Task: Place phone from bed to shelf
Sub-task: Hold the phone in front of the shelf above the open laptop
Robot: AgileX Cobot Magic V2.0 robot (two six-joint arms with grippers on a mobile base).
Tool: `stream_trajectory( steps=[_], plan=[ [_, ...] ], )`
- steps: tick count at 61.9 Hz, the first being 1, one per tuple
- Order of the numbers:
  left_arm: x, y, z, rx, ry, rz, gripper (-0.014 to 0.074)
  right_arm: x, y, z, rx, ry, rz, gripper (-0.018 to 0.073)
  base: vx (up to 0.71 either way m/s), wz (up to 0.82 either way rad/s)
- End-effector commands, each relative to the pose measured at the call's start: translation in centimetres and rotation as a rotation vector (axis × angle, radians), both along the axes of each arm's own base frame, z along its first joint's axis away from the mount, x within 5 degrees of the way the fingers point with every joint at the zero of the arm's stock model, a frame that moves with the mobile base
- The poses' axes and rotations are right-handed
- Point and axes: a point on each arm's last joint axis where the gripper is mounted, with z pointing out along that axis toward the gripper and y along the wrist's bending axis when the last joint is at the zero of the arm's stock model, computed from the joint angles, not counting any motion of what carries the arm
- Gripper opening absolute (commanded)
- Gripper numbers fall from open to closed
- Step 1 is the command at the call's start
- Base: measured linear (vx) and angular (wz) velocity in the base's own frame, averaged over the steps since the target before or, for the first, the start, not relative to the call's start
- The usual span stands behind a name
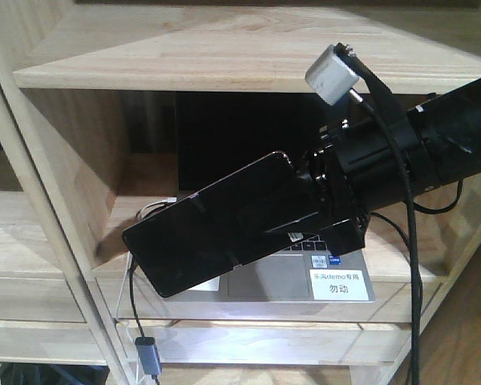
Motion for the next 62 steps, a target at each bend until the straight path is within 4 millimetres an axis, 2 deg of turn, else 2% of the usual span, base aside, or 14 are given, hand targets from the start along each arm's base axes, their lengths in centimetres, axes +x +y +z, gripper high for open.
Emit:
stream_trajectory(
  steps=[1, 62],
  plan=[
    [0.05, 0.05, 0.62, -0.015, -0.077, 0.006, 0.0001, -1.36, 0.02, 2.22, 0.092, -0.007, 0.047, -0.0004, 0.05, -0.01],
    [0.05, 0.05, 0.62, -0.015, -0.077, 0.006, 0.0001, -1.36, 0.02, 2.22, 0.092, -0.007, 0.047, -0.0004, 0.04, -0.01]
  ],
)
